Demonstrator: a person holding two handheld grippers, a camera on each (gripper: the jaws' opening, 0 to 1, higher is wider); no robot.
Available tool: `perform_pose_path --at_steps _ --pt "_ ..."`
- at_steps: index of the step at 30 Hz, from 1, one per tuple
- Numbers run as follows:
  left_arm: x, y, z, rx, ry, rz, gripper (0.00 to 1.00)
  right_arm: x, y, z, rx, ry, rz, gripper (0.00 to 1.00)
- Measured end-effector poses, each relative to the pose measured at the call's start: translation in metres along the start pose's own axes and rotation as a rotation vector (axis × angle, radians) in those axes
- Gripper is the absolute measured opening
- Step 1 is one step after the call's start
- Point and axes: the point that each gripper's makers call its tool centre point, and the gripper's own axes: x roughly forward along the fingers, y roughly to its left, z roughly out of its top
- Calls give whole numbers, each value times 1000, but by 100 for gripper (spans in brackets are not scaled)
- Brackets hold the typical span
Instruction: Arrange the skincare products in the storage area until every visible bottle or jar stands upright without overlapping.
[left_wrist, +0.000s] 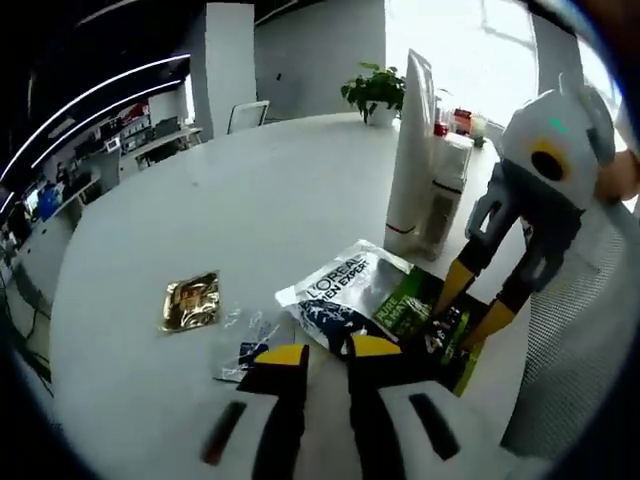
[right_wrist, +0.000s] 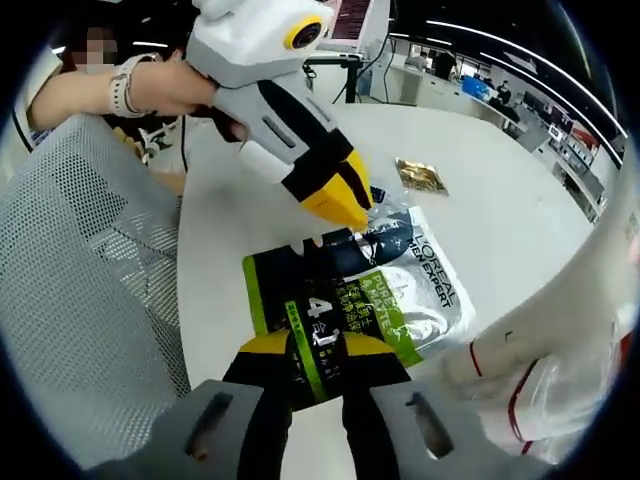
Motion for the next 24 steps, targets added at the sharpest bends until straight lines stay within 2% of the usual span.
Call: perform_pose_path --at_steps 3,7,10,11,13,18,24 --pt "-1 -4 5 25 -15 -4 13 0 0 0 1 -1 0 18" --pt "5 -10 -1 83 22 -34 14 0 -1 0 5 -3 -1 18" --pt "8 -14 -8 70 42 -61 11 0 -1 0 4 -2 -2 18" --pt "9 -16 -14 65 68 -73 11 0 -1 0 5 -2 -2 18" --pt "9 -17 -18 91 82 -75 11 0 -1 0 7 -2 -2 18" --pt "10 -16 -19 78 83 -76 11 0 -1 0 6 -2 -2 18" --pt "11 -13 -22 102 96 -70 10 0 -1 0 10 -1 -5 18"
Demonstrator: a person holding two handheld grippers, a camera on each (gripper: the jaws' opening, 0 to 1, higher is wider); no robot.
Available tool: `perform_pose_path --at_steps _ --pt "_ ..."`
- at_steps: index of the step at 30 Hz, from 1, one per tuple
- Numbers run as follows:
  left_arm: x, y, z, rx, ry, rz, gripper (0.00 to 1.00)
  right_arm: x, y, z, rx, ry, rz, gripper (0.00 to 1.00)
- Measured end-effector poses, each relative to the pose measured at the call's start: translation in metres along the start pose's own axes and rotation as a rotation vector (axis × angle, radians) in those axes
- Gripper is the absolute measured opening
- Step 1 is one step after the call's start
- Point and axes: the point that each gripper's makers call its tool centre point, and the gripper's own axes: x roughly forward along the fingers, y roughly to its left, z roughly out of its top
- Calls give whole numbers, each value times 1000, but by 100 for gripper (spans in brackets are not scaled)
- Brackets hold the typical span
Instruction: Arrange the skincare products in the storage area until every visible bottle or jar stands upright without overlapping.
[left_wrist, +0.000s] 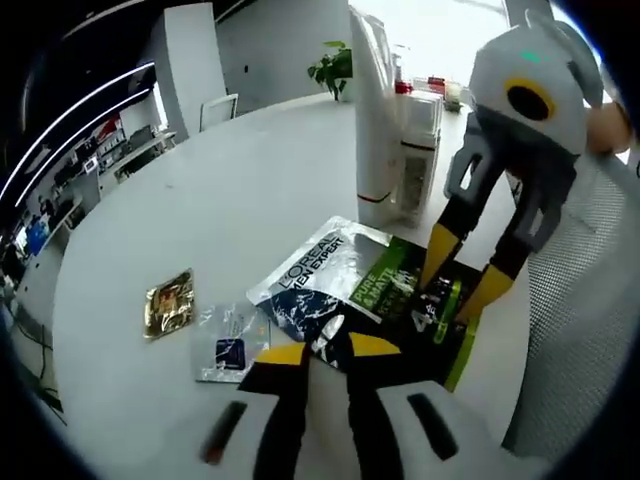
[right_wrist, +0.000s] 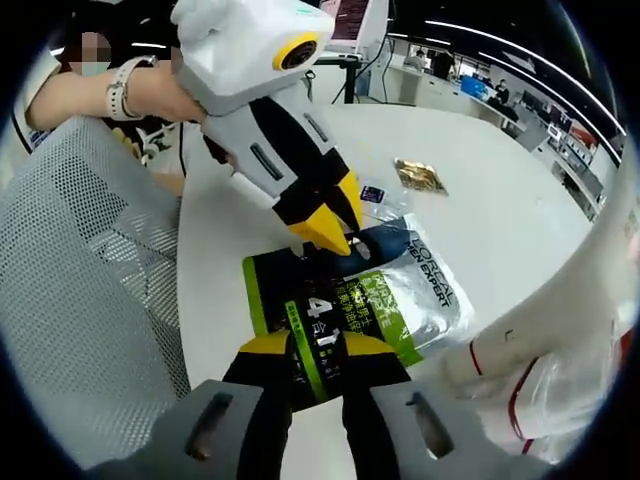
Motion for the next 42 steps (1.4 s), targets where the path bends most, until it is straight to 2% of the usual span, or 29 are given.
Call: perform_pose_path --at_steps 4,6,11,16,24,28,31,37,42 --pt "1 1 -2 -44 0 -6 10 -1 1 0 5 3 4 20" --pt "1 0 -2 -54 -5 -7 10 -3 2 2 3 -3 9 25" --pt "1 -2 -1 -49 -3 -4 10 -9 11 16 7 -67 46 32" --pt "1 -2 -1 -54 -4 -3 10 -6 21 17 -50 -60 70 39" --pt "0 -3 0 -59 -3 -5 10 0 21 0 -123 18 65 40" --pt "0 -5 1 -67 -7 -7 10 0 18 1 -113 13 54 37" --pt "1 -5 2 -114 -18 -27 14 0 16 0 -117 17 50 35" --pt "-2 -5 9 -114 -42 -16 12 -1 11 -1 -114 20 37 34" --pt "-2 -4 8 -119 -38 -22 12 -3 7 -2 -118 28 23 34"
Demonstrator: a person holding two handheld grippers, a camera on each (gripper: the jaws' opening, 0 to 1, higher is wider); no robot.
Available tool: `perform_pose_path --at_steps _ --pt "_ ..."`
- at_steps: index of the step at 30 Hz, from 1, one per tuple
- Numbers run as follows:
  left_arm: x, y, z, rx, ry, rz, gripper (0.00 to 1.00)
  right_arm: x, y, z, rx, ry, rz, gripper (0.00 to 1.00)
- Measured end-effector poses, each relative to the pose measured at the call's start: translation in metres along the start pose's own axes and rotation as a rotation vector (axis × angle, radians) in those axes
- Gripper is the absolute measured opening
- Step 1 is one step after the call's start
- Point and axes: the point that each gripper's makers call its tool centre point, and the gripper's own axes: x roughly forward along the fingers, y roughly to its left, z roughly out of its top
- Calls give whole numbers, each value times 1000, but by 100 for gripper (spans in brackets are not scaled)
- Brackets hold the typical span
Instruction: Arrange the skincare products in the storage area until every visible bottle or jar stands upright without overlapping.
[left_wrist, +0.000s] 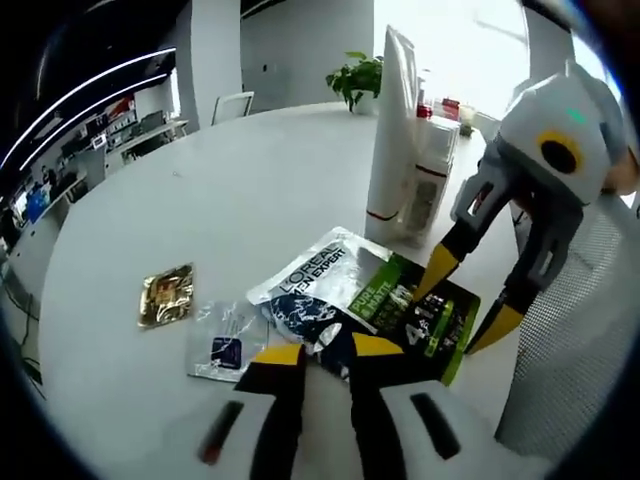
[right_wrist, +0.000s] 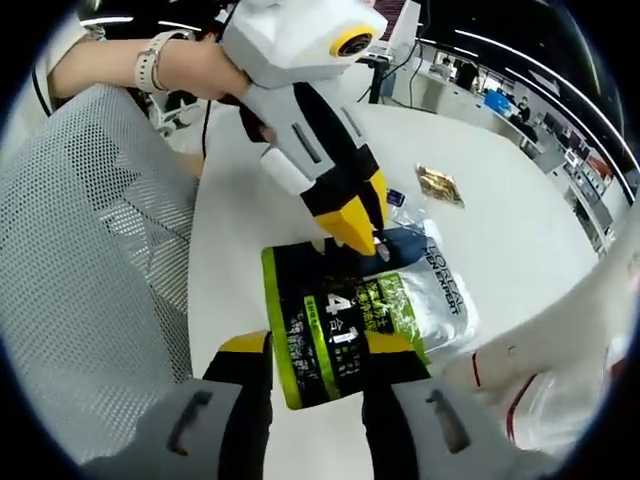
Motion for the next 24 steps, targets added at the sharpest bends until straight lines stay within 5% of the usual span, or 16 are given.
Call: perform_pose_path --at_steps 11,17,24 --pt "-4 12 5 -14 -5 49 12 -1 -6 -1 39 2 -21 30" --pt "-1 9 -5 -39 33 31 13 -1 -8 -2 48 5 -33 29" --pt "3 4 -3 -53 14 10 14 -2 -14 -4 67 13 -58 27"
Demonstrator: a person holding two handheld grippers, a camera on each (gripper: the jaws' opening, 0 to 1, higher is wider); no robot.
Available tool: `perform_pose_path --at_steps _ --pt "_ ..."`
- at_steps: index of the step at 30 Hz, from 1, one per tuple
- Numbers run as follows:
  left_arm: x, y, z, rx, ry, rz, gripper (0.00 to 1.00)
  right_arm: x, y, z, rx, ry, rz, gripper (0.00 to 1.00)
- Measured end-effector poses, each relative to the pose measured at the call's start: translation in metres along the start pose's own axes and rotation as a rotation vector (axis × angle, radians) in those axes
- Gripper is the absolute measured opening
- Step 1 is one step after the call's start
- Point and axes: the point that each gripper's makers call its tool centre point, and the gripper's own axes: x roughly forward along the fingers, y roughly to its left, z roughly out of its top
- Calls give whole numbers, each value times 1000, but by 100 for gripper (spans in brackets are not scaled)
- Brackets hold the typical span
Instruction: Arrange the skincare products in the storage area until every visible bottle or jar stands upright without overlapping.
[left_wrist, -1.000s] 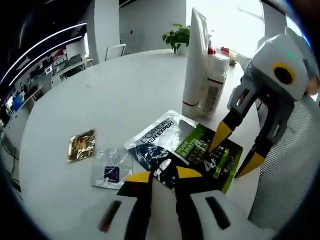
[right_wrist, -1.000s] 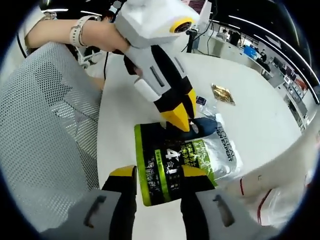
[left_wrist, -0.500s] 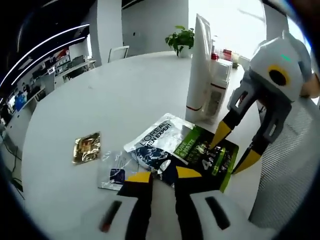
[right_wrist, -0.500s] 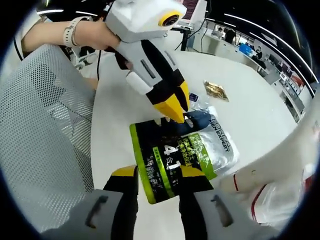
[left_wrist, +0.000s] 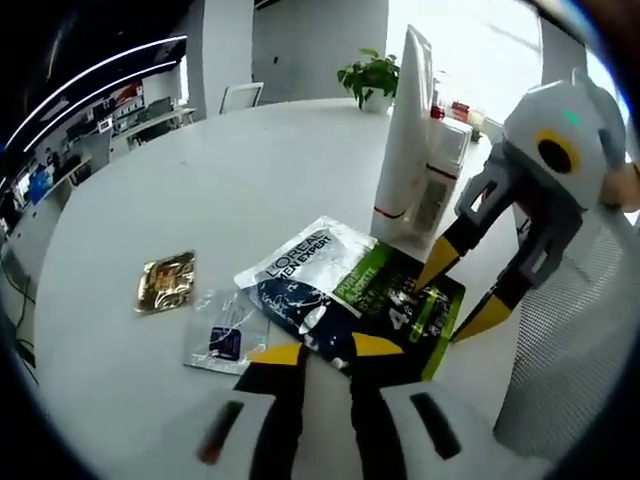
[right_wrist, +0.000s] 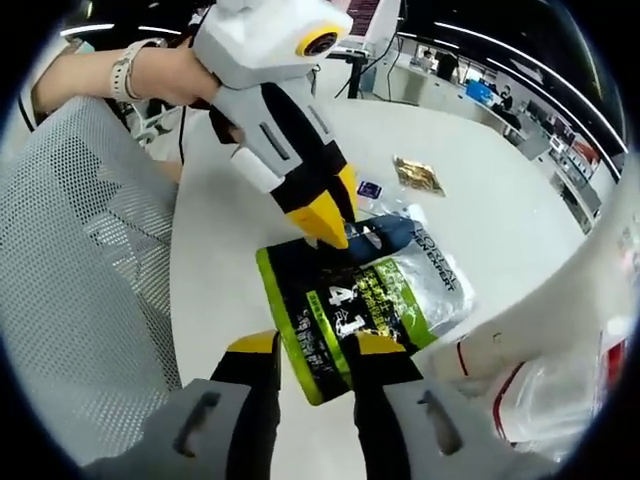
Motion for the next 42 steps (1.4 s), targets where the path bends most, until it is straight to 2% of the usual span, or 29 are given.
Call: perform_pose_path --at_steps 11,18,26,29,32,34,38,42 --pt "5 -7 4 -5 -29 -13 20 -1 -6 -2 14 6 -37 26" --pt "6 -9 6 0 -38 -19 20 -1 -10 -4 25 11 -48 25" --pt "3 -6 8 7 -44 -16 19 -4 -7 -1 -15 17 -52 26" --pt "-3 -2 15 7 -59 -9 18 -9 -8 5 -5 -6 -51 27" --pt "-16 -4 36 34 -102 8 19 -19 -10 13 13 -46 -59 27" --pt "-23 -6 44 57 -112 15 21 -26 -11 18 7 -61 -67 28" --pt "-34 -16 49 89 -91 -2 24 -36 -13 26 -10 -78 -91 29" --pt "-51 -22 52 110 -105 11 28 -50 -9 37 -28 -117 -102 30"
